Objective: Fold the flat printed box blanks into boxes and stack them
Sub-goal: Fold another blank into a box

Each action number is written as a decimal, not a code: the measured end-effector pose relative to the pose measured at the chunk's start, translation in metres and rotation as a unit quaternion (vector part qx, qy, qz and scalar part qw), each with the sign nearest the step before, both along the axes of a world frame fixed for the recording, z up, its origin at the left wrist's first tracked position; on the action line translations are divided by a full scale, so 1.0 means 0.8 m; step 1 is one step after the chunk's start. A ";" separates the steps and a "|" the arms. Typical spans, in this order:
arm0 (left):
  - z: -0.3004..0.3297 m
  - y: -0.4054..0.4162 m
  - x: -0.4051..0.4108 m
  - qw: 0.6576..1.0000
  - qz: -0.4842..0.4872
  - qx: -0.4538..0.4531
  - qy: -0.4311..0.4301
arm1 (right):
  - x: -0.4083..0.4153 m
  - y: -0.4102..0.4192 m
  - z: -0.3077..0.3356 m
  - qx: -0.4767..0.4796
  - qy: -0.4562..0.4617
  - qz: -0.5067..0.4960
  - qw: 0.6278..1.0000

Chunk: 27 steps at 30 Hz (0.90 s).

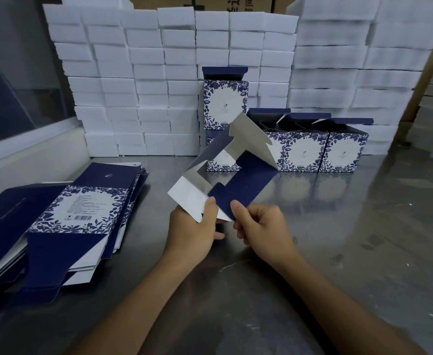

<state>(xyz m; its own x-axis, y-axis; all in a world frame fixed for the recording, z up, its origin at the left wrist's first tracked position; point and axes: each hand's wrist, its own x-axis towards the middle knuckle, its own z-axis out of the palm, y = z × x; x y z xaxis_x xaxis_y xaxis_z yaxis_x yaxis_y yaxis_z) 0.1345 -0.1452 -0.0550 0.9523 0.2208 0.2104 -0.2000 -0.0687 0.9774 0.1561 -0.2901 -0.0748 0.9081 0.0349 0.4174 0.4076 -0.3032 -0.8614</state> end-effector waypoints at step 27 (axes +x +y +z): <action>0.007 0.012 0.000 0.999 -0.003 0.038 -0.003 | 0.014 -0.026 0.010 0.064 0.003 -0.112 0.992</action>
<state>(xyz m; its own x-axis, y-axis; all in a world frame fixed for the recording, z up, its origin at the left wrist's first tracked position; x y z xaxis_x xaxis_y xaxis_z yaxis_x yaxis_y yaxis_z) 0.1348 -0.1357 -0.0490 0.9522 0.1989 0.2320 -0.2062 -0.1421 0.9681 0.1669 -0.3106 -0.0665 0.8895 -0.2203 0.4002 0.3374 -0.2739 -0.9007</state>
